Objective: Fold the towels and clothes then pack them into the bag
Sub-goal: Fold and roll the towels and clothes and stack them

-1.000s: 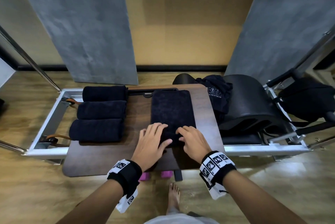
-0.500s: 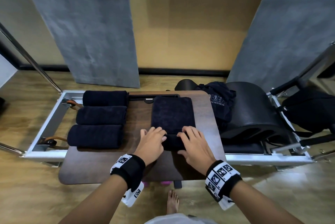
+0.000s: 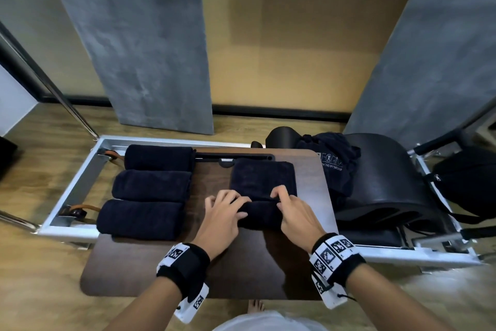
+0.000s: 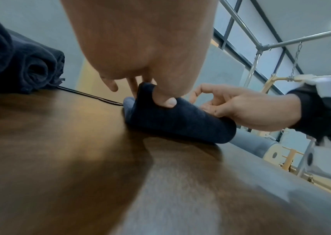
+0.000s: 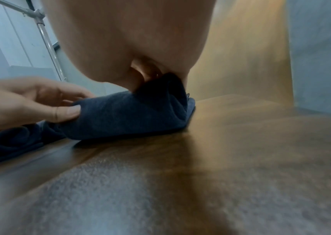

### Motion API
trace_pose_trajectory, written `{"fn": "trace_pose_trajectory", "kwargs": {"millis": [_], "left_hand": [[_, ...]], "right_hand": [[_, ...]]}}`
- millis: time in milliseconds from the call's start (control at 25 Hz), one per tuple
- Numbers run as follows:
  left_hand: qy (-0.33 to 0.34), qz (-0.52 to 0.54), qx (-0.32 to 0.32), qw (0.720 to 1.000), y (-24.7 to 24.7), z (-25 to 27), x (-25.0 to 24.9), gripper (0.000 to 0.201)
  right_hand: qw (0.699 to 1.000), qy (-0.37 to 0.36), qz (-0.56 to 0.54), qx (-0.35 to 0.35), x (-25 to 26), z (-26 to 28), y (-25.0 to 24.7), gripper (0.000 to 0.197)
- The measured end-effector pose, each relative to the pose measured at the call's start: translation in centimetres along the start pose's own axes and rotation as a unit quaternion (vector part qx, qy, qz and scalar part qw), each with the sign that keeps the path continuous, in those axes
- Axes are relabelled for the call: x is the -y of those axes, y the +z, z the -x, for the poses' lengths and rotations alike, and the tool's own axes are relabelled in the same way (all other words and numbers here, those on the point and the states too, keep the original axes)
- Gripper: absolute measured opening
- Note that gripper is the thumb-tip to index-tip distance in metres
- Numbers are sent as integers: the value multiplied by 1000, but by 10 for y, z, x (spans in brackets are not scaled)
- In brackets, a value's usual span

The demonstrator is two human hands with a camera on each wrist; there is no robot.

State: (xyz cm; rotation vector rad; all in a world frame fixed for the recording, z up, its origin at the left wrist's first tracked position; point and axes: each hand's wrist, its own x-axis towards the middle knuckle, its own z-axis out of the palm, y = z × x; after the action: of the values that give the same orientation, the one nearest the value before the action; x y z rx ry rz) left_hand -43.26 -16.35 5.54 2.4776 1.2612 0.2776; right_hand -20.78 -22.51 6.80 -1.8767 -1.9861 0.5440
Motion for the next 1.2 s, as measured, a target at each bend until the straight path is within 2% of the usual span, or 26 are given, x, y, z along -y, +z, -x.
{"fn": "trace_pose_trajectory", "kwargs": {"millis": [40, 80, 160, 200, 280, 400, 520, 640, 760, 840, 1000, 1120, 1200], "left_hand": [[-5, 0, -2, 1000, 0, -5, 0, 33], [-11, 5, -2, 1000, 0, -10, 0, 32], [-29, 24, 8, 999, -1, -18, 2, 31], [-36, 29, 15, 999, -2, -21, 3, 31], [-40, 25, 21, 999, -3, -23, 3, 31], [-63, 69, -10, 996, -6, -20, 4, 33], [-62, 96, -29, 993, -4, -16, 6, 40], [-63, 102, -22, 993, 1, -16, 7, 47], [-99, 120, -44, 987, 6, -20, 7, 37], [-132, 100, -66, 984, 9, -22, 6, 34], [-190, 108, -74, 973, 12, -32, 4, 38], [-241, 138, -83, 957, 12, -44, 1, 45], [-299, 171, -89, 935, 9, -54, -2, 54]], "right_hand": [[1000, -15, -1, -14, -2, 2, 0, 23], [1000, -25, 9, -17, -5, 3, 0, 24], [997, -43, 63, 7, -12, 6, 2, 54], [994, -48, 94, 9, -15, 6, 2, 59], [993, -55, 102, -5, -14, 1, -2, 48], [996, -47, 70, -13, -12, -13, -7, 29], [1000, 3, 0, 8, -12, -25, -10, 30], [996, 37, -75, 15, -14, -33, -15, 24], [991, 26, -123, -35, -20, -36, -17, 4], [981, 24, -182, -63, -28, -34, -17, 16], [947, 79, -308, -51, -41, -30, -12, 42], [923, 151, -336, -108, -40, -40, -3, 46], [914, 203, -324, -135, -37, -49, 0, 54]]}}
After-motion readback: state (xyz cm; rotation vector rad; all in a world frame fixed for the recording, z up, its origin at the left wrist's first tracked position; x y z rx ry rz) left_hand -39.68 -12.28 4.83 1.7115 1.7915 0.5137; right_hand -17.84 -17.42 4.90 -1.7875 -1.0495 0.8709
